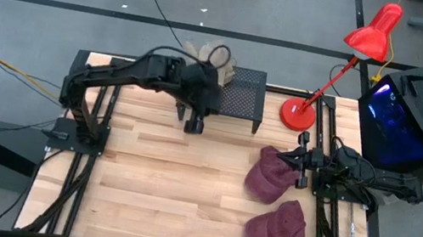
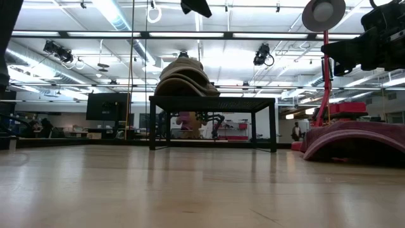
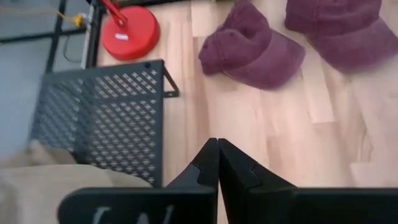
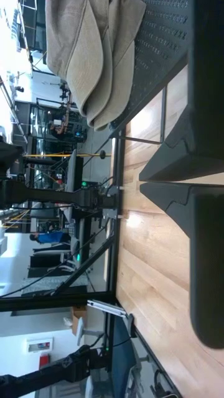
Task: Pick & Place hat
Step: Put the top red cap on the shelf
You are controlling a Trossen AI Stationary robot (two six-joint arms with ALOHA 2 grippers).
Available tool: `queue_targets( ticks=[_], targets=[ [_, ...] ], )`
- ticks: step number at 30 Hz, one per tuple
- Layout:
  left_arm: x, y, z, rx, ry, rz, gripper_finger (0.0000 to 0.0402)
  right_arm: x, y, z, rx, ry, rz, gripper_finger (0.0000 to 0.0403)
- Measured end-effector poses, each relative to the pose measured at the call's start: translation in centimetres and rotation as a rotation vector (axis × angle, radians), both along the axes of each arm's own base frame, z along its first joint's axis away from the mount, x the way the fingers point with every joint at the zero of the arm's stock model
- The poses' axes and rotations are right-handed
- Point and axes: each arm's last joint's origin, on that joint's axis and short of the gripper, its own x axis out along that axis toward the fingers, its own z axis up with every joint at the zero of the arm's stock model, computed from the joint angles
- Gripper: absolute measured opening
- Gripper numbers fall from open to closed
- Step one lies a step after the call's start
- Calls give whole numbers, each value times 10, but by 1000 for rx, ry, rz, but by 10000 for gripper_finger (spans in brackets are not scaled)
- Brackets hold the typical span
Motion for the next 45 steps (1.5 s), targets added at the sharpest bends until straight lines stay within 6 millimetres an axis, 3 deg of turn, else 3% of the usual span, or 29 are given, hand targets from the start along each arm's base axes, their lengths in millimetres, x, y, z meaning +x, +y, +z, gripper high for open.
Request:
queue_targets(
  ticks=[10, 16, 21, 29, 45],
  targets=[
    [30, -25, -28, -89, 34, 24, 9, 0, 0, 0, 0, 0, 0, 16],
    [47, -38, -38, -102, -29, -9, 6, 0, 0, 0, 0, 1, 0, 16],
    [51, -43, -66, -139, -91, -46, 11, 0, 0, 0, 0, 3, 0, 16],
    [17, -57, -97, -156, -142, -69, 6, 0, 0, -1, 1, 5, 0, 16],
    [-99, -62, -144, -206, -286, -46, 8, 0, 0, 0, 1, 5, 0, 16]
  ],
)
